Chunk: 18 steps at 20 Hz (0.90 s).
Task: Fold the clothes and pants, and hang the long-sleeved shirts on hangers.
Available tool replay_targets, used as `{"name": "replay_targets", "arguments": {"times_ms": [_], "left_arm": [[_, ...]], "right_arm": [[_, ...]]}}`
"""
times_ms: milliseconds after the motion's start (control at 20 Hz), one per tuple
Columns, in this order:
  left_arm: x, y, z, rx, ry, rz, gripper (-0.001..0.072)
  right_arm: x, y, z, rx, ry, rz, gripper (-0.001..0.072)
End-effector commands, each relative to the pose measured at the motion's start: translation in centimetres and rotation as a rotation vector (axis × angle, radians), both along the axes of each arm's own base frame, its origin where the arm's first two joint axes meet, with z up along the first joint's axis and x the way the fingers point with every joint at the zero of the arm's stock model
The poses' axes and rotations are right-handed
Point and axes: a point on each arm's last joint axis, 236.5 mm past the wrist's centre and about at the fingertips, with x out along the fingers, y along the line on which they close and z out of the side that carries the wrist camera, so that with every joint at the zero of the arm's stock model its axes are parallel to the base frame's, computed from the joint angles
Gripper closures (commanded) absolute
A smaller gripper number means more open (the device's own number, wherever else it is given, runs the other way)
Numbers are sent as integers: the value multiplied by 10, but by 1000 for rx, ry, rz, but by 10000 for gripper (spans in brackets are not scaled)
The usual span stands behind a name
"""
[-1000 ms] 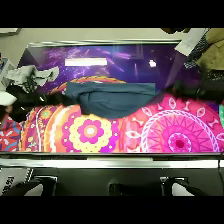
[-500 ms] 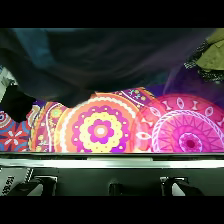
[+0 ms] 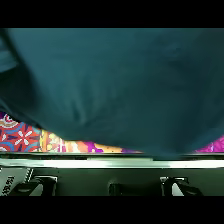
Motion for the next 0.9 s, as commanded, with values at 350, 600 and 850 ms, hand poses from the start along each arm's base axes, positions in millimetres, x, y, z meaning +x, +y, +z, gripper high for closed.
{"name": "replay_targets", "arguments": {"times_ms": [350, 600, 850], "left_arm": [[190, -18, -338, 32, 792, -56, 693], [228, -37, -487, 10, 1018, -76, 693], [235, -43, -537, -37, 1084, -78, 688]], "right_arm": [[235, -46, -367, 220, 1061, 121, 679], [306, -38, -526, 419, 1224, 174, 679], [327, -16, -593, 443, 1263, 156, 670]]}}
